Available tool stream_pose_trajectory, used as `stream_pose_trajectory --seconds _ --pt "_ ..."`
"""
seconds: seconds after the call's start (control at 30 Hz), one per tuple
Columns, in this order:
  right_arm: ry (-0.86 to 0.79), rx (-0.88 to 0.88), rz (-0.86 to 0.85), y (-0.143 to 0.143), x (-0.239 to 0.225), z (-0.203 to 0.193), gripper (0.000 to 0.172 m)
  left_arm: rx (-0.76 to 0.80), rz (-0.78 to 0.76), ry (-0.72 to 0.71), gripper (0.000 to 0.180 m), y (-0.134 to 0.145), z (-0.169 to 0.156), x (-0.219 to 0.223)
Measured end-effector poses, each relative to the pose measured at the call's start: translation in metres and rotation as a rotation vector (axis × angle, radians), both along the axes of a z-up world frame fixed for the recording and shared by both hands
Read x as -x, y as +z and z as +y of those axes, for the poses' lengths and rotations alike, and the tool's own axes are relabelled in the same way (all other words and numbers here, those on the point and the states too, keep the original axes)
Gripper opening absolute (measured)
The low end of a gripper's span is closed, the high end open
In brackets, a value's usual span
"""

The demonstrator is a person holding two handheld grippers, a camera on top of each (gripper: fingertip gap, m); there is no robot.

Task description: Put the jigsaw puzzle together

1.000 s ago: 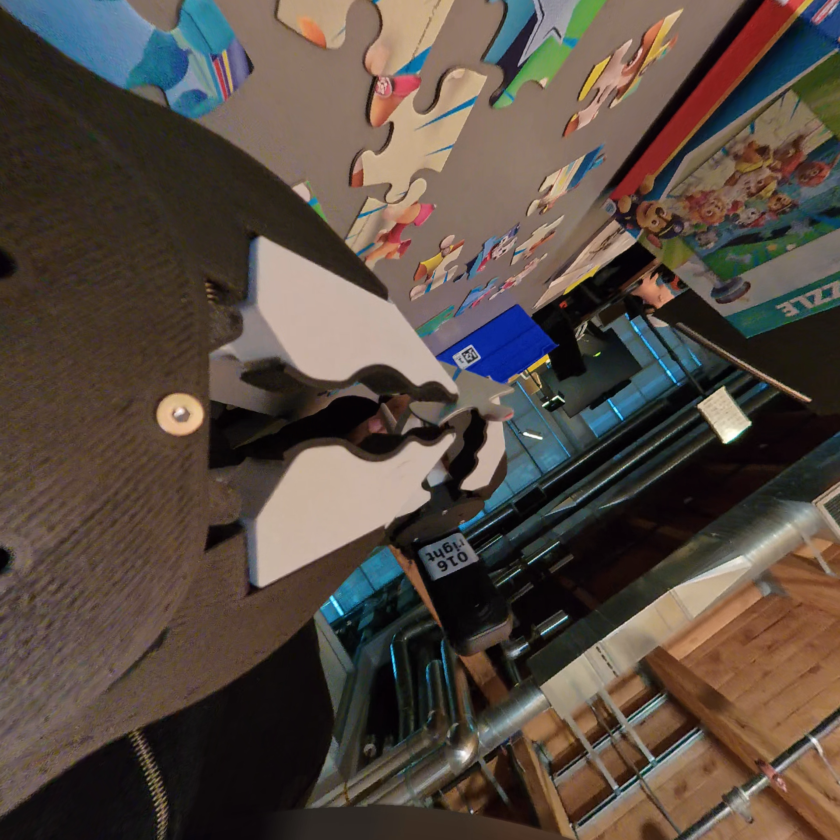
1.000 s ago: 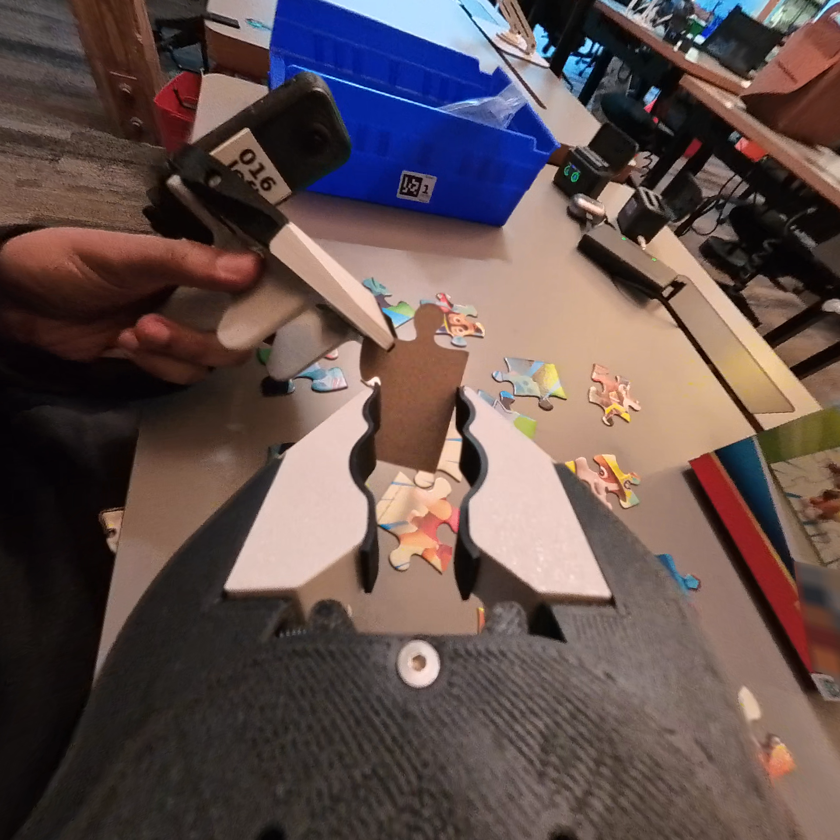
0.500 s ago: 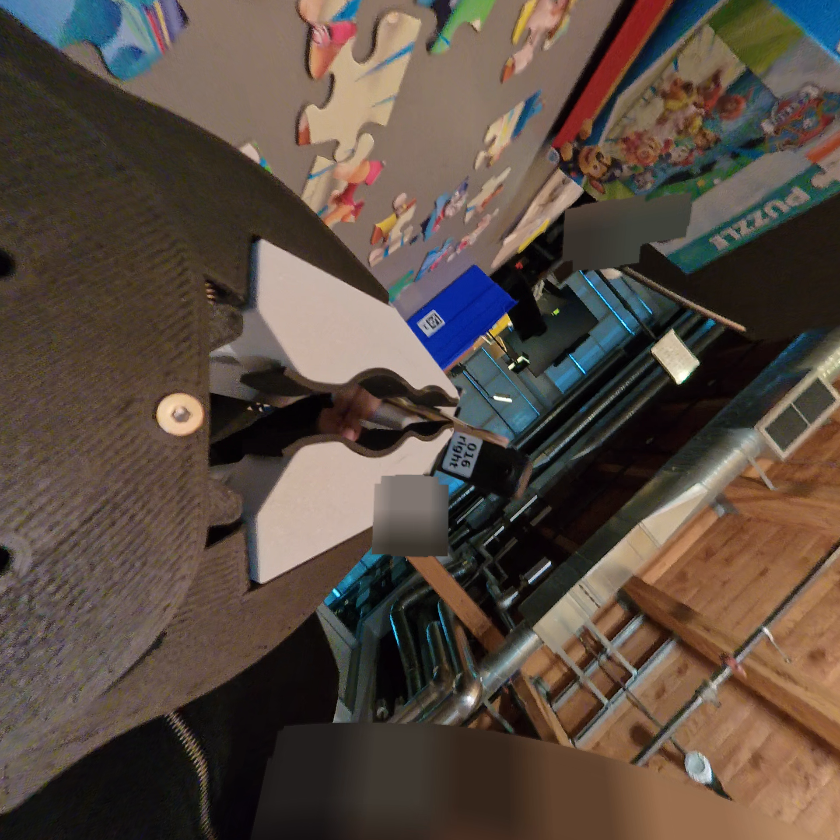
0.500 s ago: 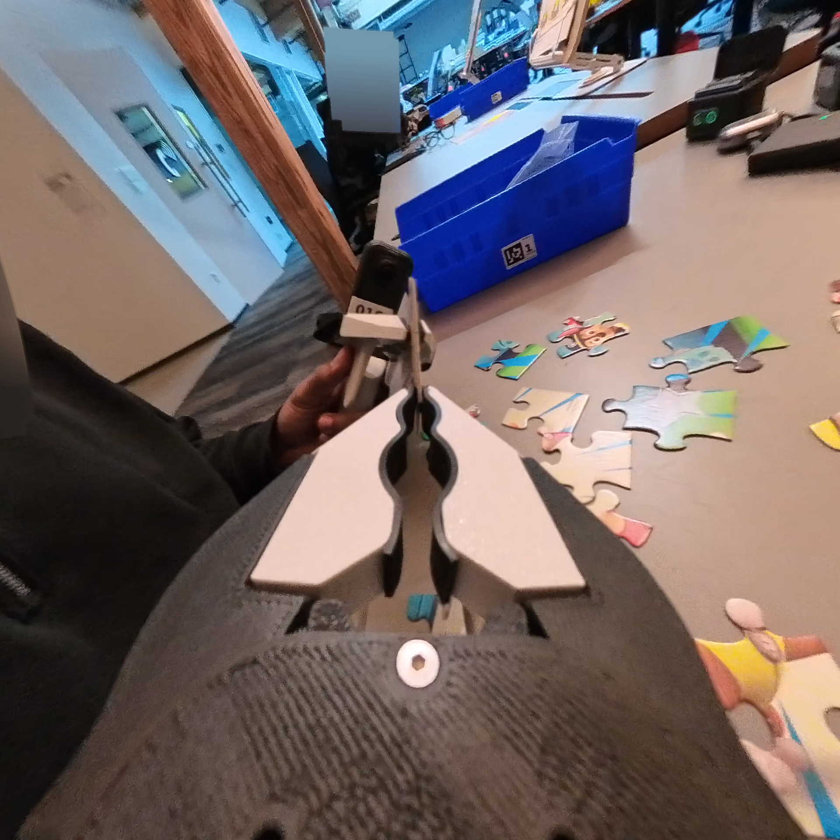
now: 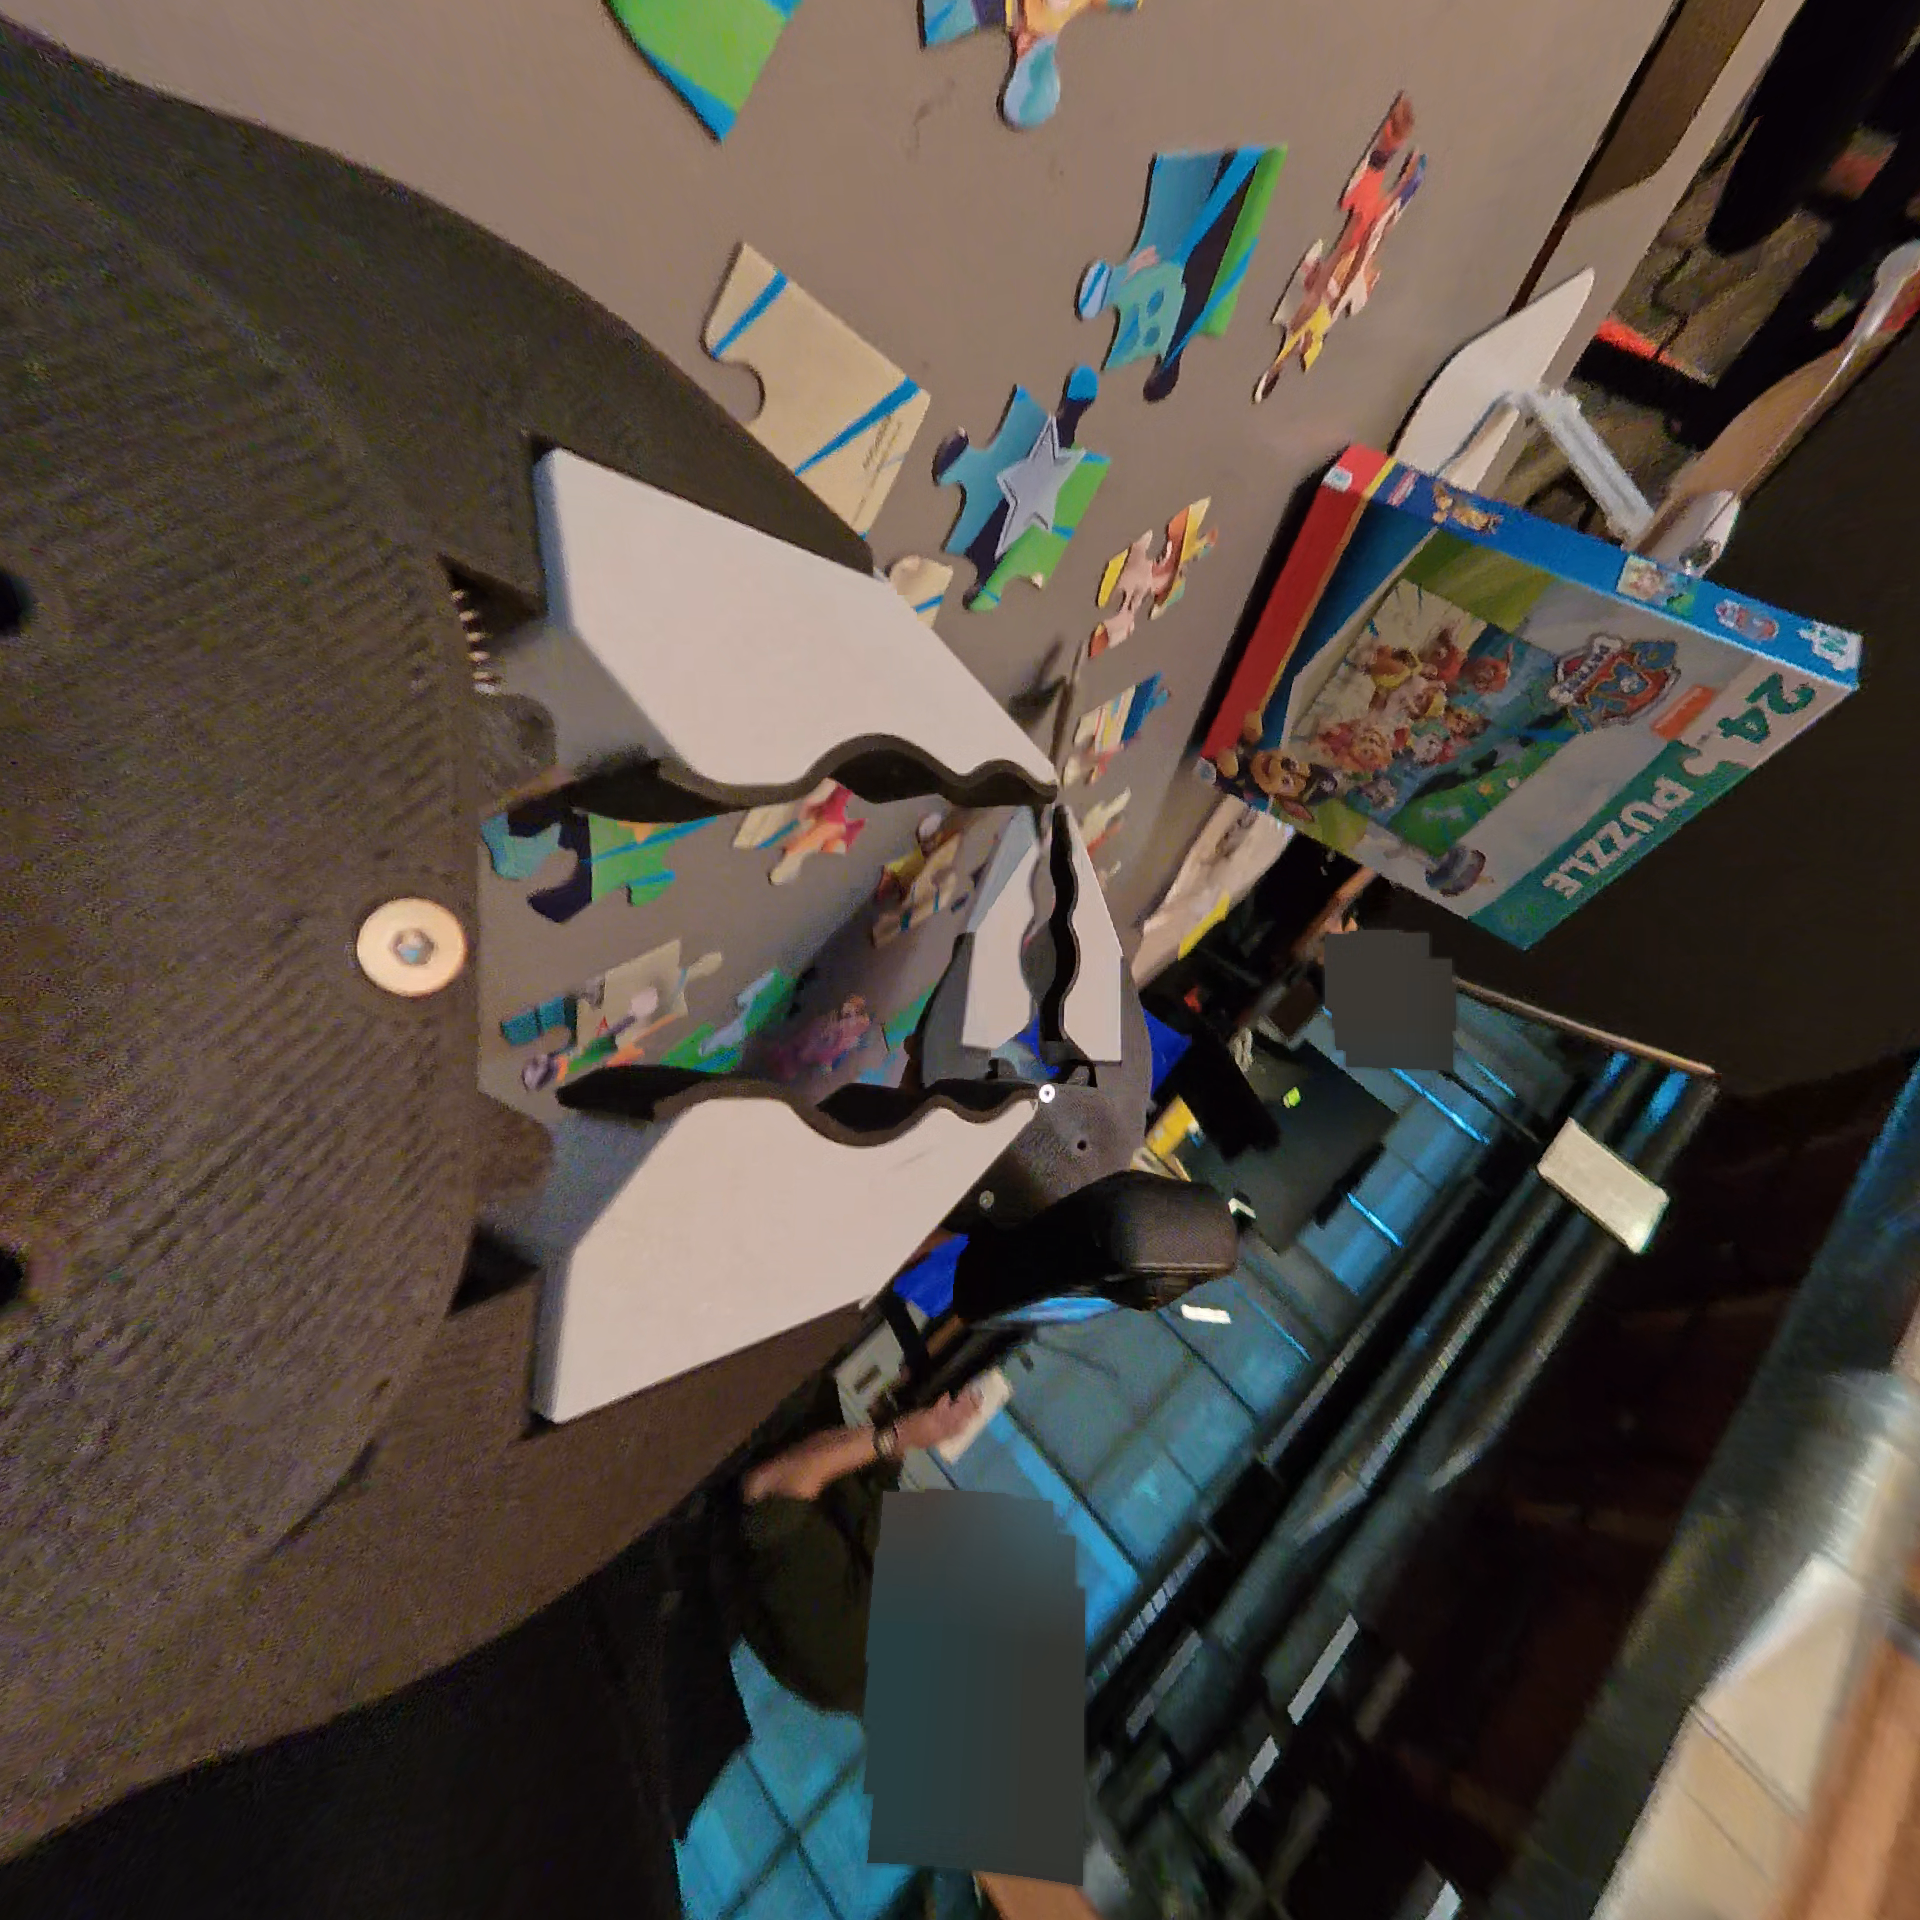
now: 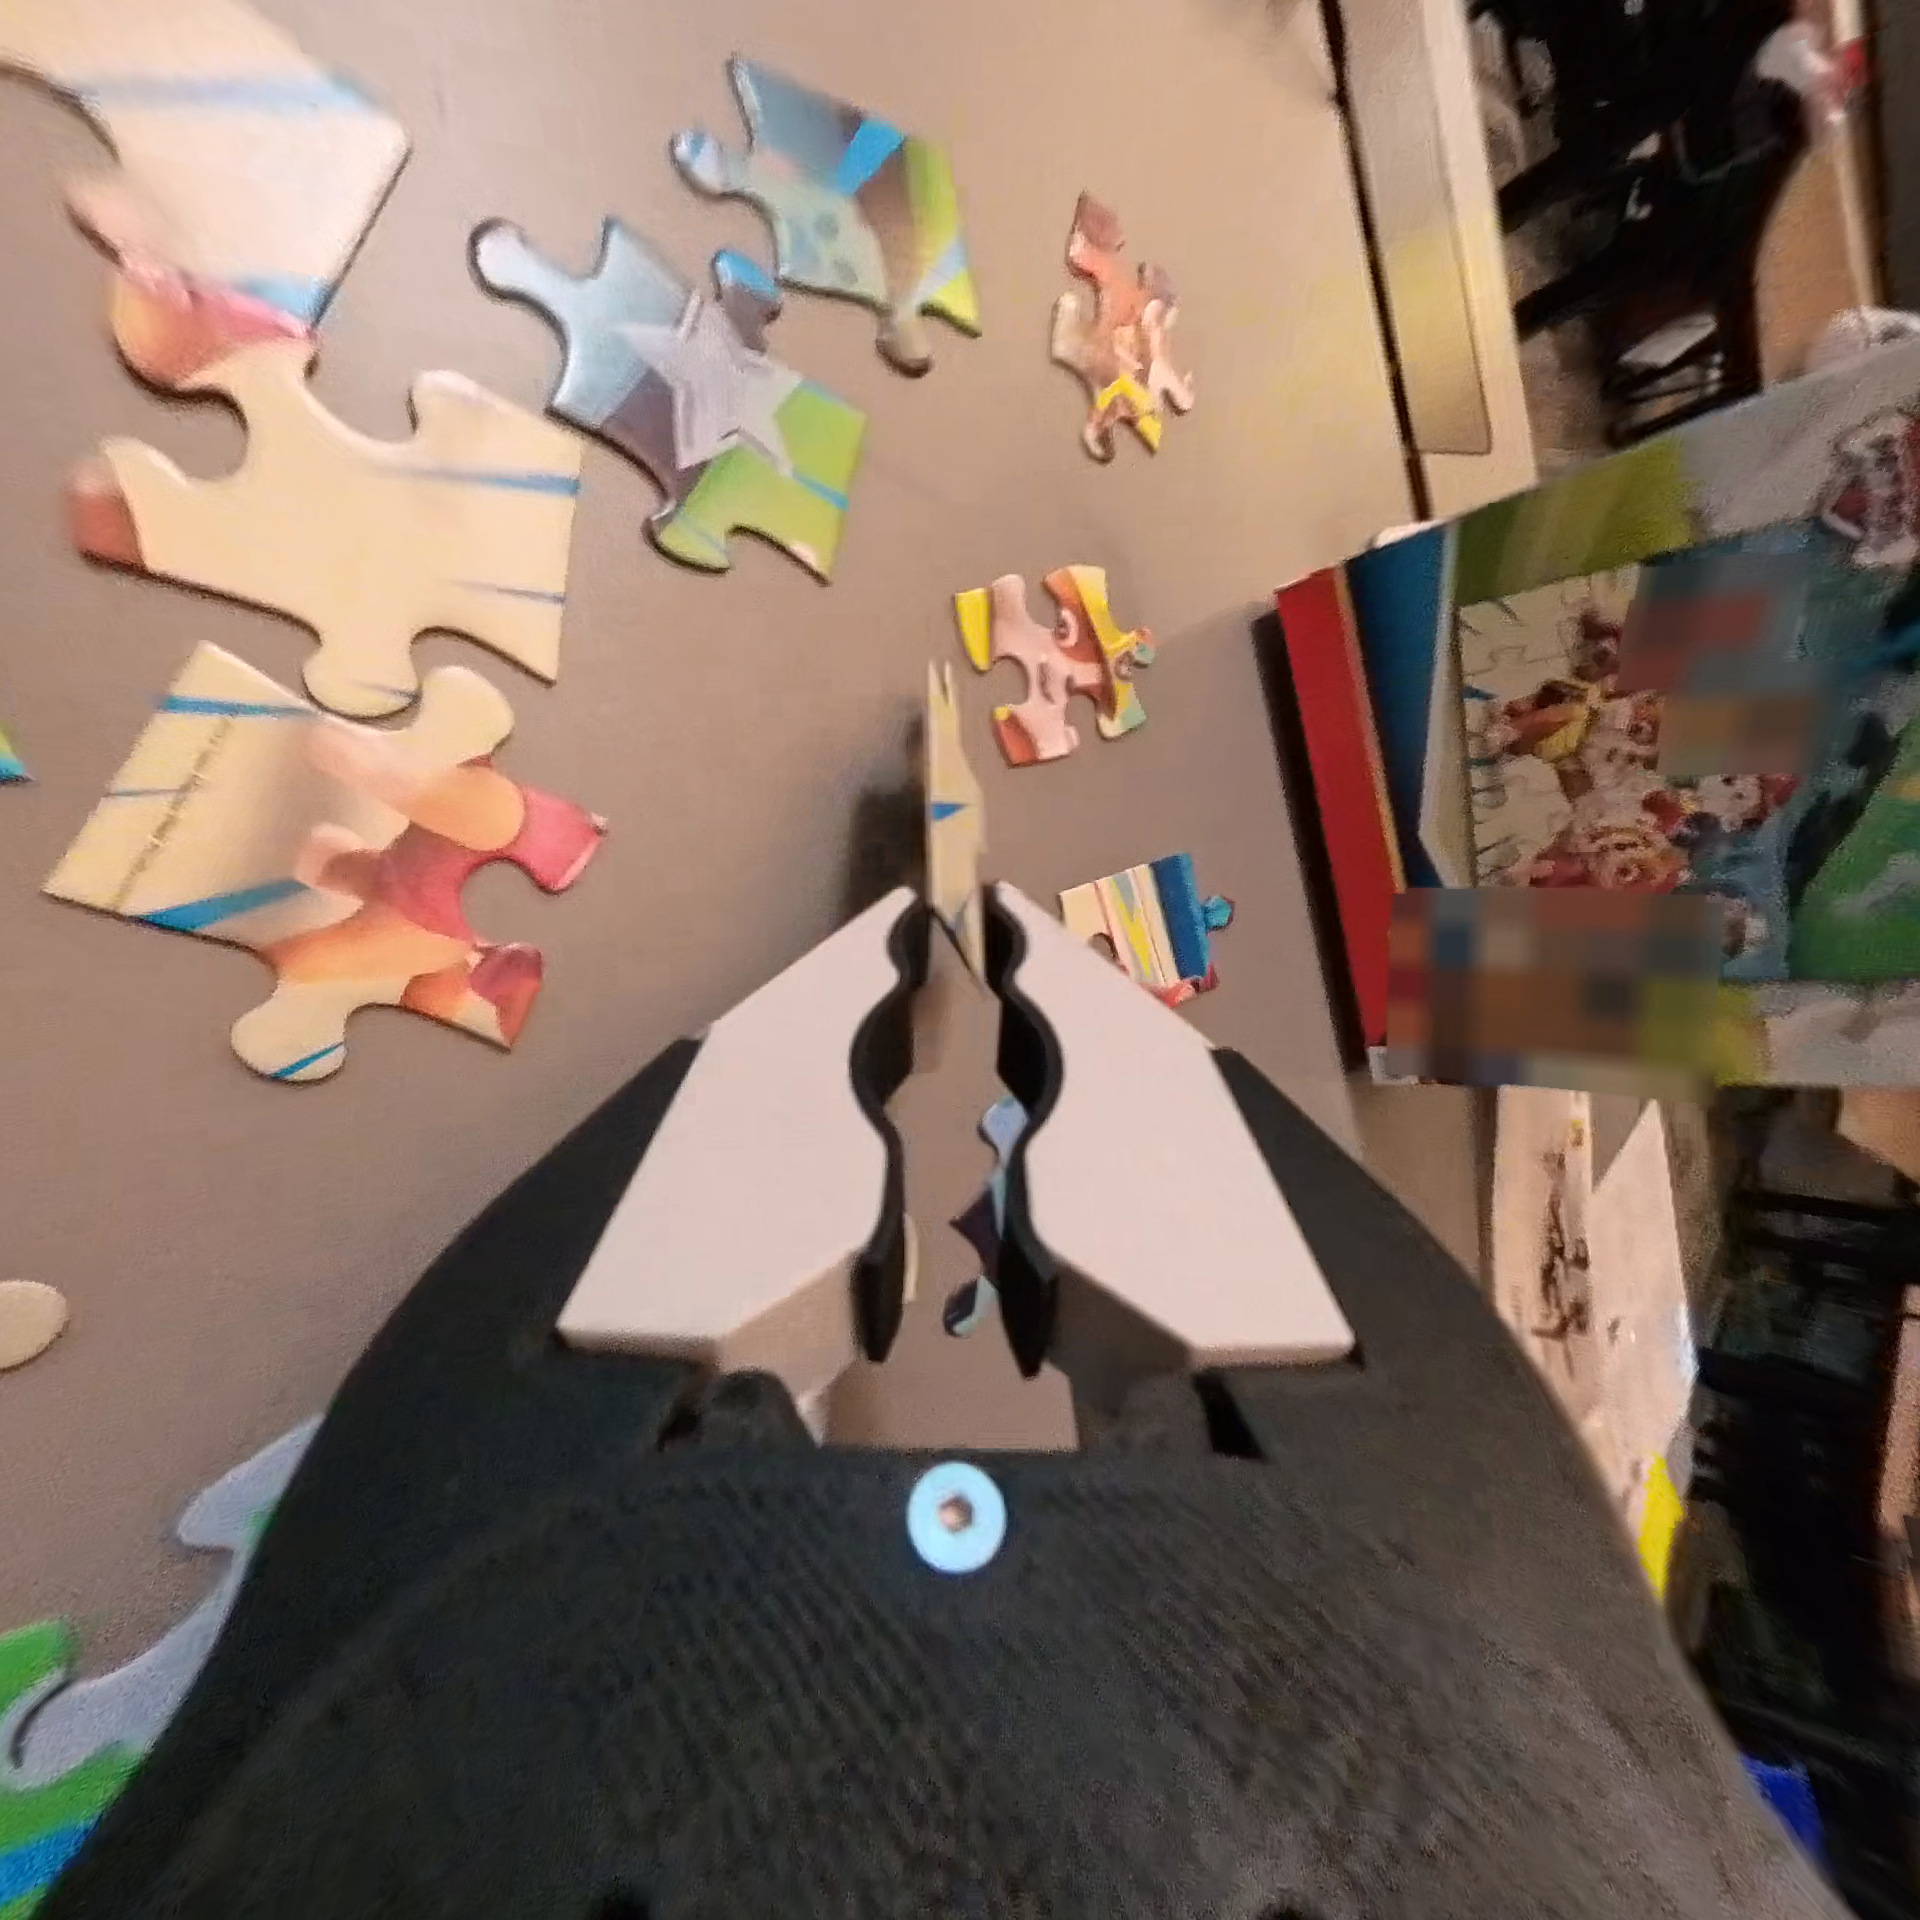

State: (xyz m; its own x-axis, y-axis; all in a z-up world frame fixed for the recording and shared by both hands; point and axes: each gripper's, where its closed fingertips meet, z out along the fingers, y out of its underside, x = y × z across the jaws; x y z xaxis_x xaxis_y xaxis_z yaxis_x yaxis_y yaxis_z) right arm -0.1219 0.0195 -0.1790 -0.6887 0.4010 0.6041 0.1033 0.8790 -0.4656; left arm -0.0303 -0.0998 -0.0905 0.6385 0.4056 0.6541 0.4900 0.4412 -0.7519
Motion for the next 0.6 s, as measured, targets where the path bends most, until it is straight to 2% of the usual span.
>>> stream_pose_trajectory --seconds 0.1,0.17,0.3,0.37,0.43,0.47,0.5,0.53,0.6 --pt "0.065 0.051 -0.12 -0.011 -0.019 -0.015 0.034 0.094 0.03 0.054 0.055 0.0 -0.007 0.002" --pt "0.054 0.155 -0.142 0.0 -0.025 -0.014 0.035 0.141 0.047 0.077 0.057 -0.001 -0.011 0.003" --pt "-0.018 0.391 -0.163 0.034 -0.031 0.012 0.036 0.232 0.081 0.109 0.061 -0.003 -0.01 0.004" --pt "-0.054 0.519 -0.17 0.05 -0.037 0.029 0.038 0.389 0.147 0.142 0.066 -0.007 -0.008 0.004" --pt "-0.084 0.643 -0.172 0.064 -0.047 0.045 0.043 0.781 0.274 0.286 0.071 -0.015 -0.026 0.014" --pt "-0.095 0.696 -0.172 0.07 -0.053 0.054 0.044 0.96 0.343 0.405 0.071 -0.01 -0.043 0.021" --pt "-0.101 0.743 -0.163 0.076 -0.06 0.062 0.047 1.076 0.418 0.527 0.069 0.001 -0.058 0.024" --pt "-0.103 0.783 -0.144 0.082 -0.066 0.071 0.053 1.135 0.512 0.651 0.06 0.016 -0.071 0.024" --pt "-0.128 0.832 -0.084 0.089 -0.077 0.09 0.059 1.126 0.714 0.883 0.036 0.056 -0.088 0.014"
